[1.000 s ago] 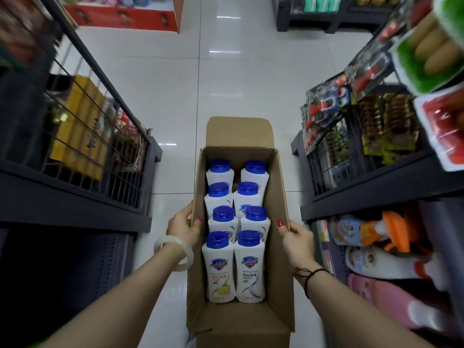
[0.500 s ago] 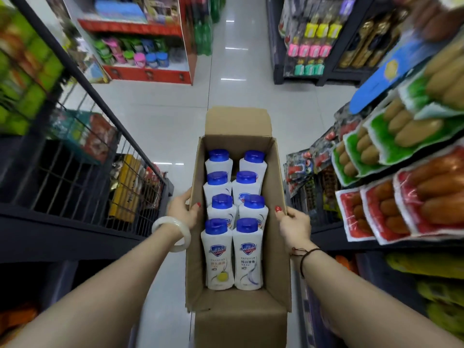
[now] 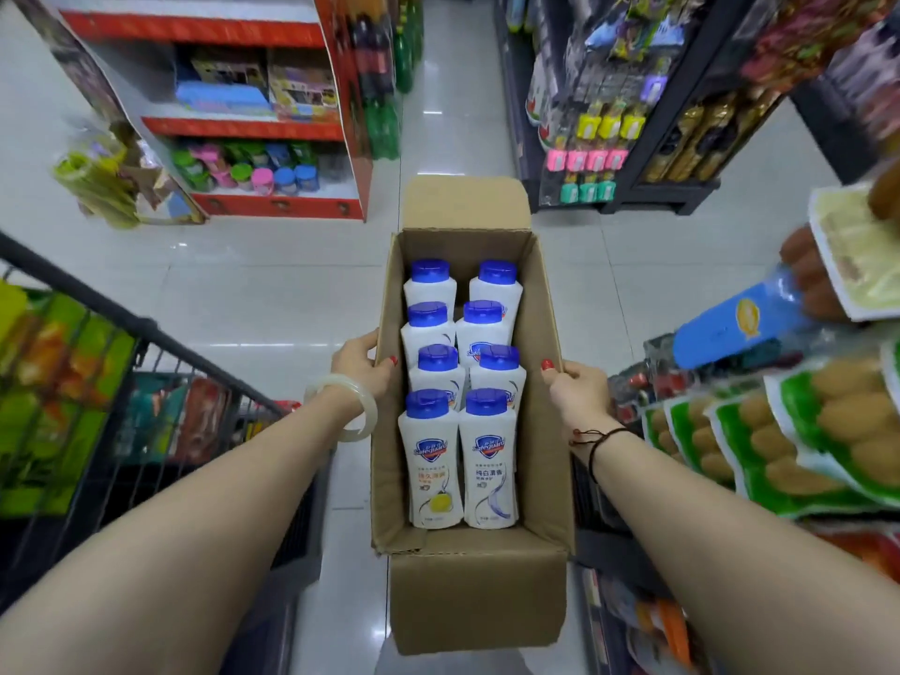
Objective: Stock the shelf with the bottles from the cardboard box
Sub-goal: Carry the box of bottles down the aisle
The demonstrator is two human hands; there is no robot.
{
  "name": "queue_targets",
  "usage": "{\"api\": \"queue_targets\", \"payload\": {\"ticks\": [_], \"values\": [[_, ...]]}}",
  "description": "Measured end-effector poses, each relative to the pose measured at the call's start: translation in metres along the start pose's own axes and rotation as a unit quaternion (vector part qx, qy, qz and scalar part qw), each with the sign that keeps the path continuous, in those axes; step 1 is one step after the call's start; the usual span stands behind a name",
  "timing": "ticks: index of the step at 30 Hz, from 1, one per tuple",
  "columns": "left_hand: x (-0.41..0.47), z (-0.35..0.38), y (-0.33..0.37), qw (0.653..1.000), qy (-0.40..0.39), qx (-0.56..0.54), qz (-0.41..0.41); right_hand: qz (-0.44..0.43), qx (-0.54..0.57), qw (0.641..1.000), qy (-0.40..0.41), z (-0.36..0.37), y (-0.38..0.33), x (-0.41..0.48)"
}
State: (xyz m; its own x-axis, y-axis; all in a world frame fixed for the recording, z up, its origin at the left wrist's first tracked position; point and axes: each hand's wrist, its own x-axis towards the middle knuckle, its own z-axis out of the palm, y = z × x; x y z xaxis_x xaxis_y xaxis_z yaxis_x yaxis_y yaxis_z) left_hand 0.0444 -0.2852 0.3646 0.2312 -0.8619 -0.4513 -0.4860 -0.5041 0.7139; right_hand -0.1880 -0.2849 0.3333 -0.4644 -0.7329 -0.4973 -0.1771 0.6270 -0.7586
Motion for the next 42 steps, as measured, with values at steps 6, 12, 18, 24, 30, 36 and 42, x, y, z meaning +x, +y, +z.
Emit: {"api": "queue_targets", "payload": {"ticks": [6, 12, 18, 24, 30, 36, 42], "values": [[0.088, -0.024, 0.056, 1.000, 0.003, 0.003, 0.004, -0.004, -0.008, 1.000, 0.000, 0.035, -0.078, 0.073], [0.189, -0.047, 0.113, 1.000, 0.005, -0.003, 0.011, -0.009, 0.005, 1.000, 0.004, 0.079, -0.155, 0.151], [0.296, -0.080, 0.167, 1.000, 0.000, -0.008, -0.004, 0.001, 0.007, 1.000, -0.013, 0.128, -0.252, 0.222], [0.411, -0.108, 0.232, 0.999, 0.000, 0.038, 0.021, 0.012, 0.034, 0.999, 0.002, 0.173, -0.339, 0.301], [0.522, -0.119, 0.304, 0.998, -0.001, 0.052, 0.044, -0.004, 0.050, 0.999, 0.000, 0.208, -0.420, 0.393], [0.634, -0.117, 0.368, 0.997, 0.006, 0.051, 0.049, -0.014, 0.031, 0.999, 0.002, 0.230, -0.504, 0.489], [0.745, -0.110, 0.431, 1.000, 0.008, 0.007, 0.025, -0.009, 0.032, 0.999, 0.005, 0.255, -0.589, 0.583]]}}
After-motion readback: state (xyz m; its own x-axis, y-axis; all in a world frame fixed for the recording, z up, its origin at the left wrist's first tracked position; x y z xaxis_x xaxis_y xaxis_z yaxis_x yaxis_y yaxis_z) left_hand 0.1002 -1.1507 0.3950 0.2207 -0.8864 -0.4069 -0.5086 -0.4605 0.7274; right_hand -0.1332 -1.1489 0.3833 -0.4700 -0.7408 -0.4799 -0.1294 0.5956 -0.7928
